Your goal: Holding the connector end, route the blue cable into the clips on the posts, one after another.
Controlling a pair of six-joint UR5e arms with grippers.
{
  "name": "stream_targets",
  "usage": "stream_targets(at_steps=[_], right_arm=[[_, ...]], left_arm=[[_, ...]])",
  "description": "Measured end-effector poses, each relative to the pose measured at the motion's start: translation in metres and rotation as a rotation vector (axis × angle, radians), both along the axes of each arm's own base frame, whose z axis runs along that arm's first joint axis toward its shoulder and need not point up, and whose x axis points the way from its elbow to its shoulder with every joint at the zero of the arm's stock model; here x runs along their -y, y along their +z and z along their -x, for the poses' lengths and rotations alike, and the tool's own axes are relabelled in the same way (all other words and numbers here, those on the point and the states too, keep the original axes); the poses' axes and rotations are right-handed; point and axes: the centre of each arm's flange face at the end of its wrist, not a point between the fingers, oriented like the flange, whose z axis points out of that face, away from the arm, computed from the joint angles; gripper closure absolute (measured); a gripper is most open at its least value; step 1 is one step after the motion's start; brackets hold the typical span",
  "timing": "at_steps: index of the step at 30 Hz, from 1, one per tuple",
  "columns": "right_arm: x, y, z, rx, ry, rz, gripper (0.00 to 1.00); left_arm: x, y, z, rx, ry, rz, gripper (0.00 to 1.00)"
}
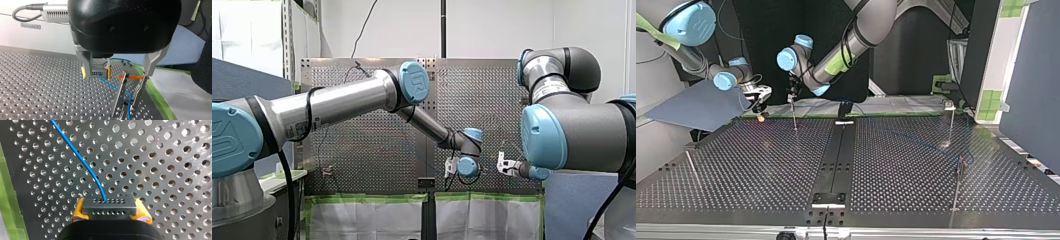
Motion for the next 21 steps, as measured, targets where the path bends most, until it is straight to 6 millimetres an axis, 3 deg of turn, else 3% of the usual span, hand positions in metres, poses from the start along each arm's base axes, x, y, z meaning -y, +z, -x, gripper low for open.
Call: stream_targets(at_steps=[6,13,21], right_arm=[[0.000,0.000,0.000,0.000,0.000,0.000,1.00],[0.000,0.000,0.000,0.000,0.000,-0.001,1.00],[0.000,0.000,0.000,0.000,0.000,-0.002,1.00]], left_arm=[[-0.001,-0.002,-0.001,-0.015,-0.003,0.019,0.00],[-0.011,-0.023,-0.001,-0.052,0.009,-0.021,0.00],[-0.012,-0.024,-0.003,-0.032,0.011,-0.045,0.00]])
